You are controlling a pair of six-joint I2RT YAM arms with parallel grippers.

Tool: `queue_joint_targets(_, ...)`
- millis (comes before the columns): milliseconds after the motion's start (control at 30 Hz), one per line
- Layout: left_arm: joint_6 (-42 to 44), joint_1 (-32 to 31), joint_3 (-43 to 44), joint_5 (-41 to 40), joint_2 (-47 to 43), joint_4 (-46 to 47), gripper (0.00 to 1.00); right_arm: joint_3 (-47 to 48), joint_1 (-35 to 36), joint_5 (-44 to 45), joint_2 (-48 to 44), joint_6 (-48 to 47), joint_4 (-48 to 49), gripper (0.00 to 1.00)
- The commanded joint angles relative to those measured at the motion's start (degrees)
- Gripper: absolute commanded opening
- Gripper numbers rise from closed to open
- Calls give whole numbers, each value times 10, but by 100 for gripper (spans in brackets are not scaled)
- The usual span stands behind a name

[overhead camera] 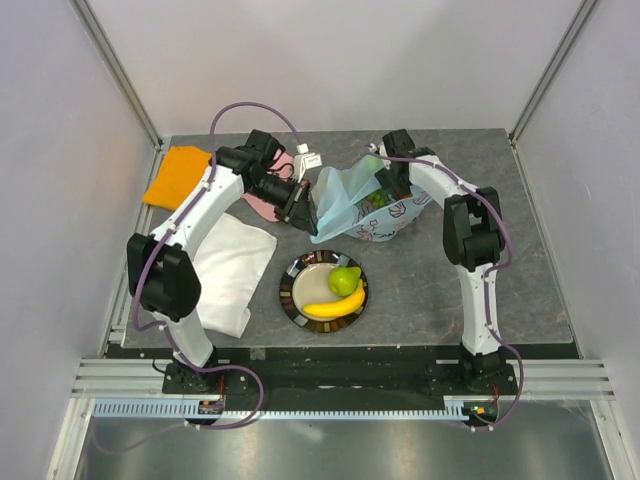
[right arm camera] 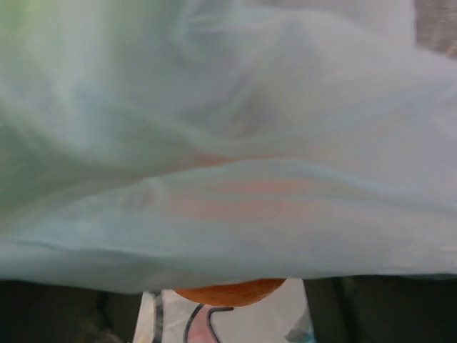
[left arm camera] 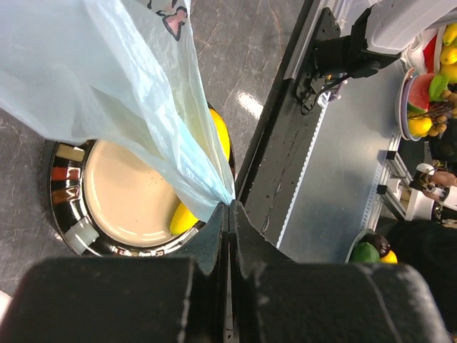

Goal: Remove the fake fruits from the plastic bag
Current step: Take out the fake fruit from the plastic bag, then place the fake fruit on the plate.

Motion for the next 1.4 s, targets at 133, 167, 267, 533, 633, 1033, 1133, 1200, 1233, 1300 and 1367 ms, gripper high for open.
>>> queue_joint_targets(133, 12, -4, 50, 34, 14, -12, 2, -4, -19, -74, -54, 39, -8, 52)
queue_joint_targets(167, 7, -4, 51, 26, 15, -8, 1, -11, -18, -100, -93, 44, -12, 51)
queue_joint_targets(267, 1, -4, 61, 1, 22, 0, 2, -69, -19, -241, -189, 50, -13, 49)
queue_joint_targets(533, 8, -4, 74, -58, 36, 10, 2, -223, -20, -453, -347, 64, -15, 48)
queue_joint_targets(633, 9, -3, 78, -65, 36, 10, 1, -245, -19, -510, -373, 76, -18, 48)
queue_joint_targets(1033, -24, 4, 128, -88, 78, 16, 2, -215, 195, -524, -429, -60, -78, 45)
queue_joint_targets(1133, -46, 15, 137, -83, 87, 19, 2, -254, 242, -501, -420, -107, -75, 45)
queue_joint_targets(1200, -66, 34, 138, -62, 94, 31, 2, -274, 251, -487, -413, -110, -46, 45)
queue_joint_targets(1233, -79, 39, 139, -45, 96, 32, 2, -277, 256, -478, -399, -109, -29, 45)
queue_joint_targets(1300, -89, 49, 148, -32, 100, 34, 2, -268, 262, -465, -381, -96, -15, 45)
queue_joint_targets(1367, -103, 58, 151, -16, 96, 39, 2, -264, 270, -436, -357, -80, 17, 46)
